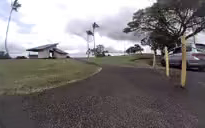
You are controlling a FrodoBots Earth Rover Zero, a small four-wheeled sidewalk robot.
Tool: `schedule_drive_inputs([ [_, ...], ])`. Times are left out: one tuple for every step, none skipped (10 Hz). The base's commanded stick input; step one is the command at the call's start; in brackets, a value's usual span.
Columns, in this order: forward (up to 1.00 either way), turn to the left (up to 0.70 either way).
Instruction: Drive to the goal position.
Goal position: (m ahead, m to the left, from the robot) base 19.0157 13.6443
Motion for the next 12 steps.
schedule_drive_inputs([
  [0.7, 0.0],
  [0.7, 0.0],
  [0.7, 0.0],
  [0.7, 0.0],
  [0.7, 0.0],
  [0.7, 0.0],
  [0.7, 0.0],
  [0.7, 0.0],
  [0.7, 0.0],
  [0.7, 0.0],
  [0.7, 0.0],
  [0.7, 0.0],
])
